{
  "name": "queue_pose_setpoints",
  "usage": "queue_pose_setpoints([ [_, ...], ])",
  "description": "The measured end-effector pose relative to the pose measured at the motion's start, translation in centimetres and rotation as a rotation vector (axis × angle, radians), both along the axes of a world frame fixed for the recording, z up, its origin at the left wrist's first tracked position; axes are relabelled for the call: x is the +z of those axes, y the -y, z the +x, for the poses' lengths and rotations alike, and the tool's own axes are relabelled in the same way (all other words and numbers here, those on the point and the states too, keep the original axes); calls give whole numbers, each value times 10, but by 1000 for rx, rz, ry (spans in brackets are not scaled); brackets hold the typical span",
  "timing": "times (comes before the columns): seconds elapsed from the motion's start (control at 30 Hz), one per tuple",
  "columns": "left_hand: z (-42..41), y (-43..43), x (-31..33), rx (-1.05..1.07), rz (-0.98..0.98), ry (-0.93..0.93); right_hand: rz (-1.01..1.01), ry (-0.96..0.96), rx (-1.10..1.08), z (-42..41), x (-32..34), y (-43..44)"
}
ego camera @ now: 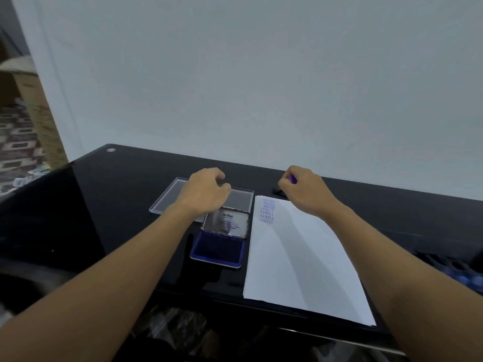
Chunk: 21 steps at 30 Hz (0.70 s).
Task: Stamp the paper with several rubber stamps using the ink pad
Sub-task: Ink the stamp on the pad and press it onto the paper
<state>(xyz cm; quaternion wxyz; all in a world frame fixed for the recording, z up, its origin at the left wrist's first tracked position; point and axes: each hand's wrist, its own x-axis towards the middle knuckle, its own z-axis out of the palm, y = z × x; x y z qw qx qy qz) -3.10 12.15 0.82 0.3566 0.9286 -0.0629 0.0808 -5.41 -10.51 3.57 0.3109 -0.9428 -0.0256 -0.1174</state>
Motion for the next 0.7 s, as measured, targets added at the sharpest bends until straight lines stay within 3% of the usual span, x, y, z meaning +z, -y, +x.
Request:
queue_pose_setpoints([
  [0.23, -12, -15, -7, -87, 45, 46, 35, -7, 1, -6, 1, -10],
  [0.7, -37, -60, -48, 4, 19, 17, 11, -55, 142, -20, -7, -59],
])
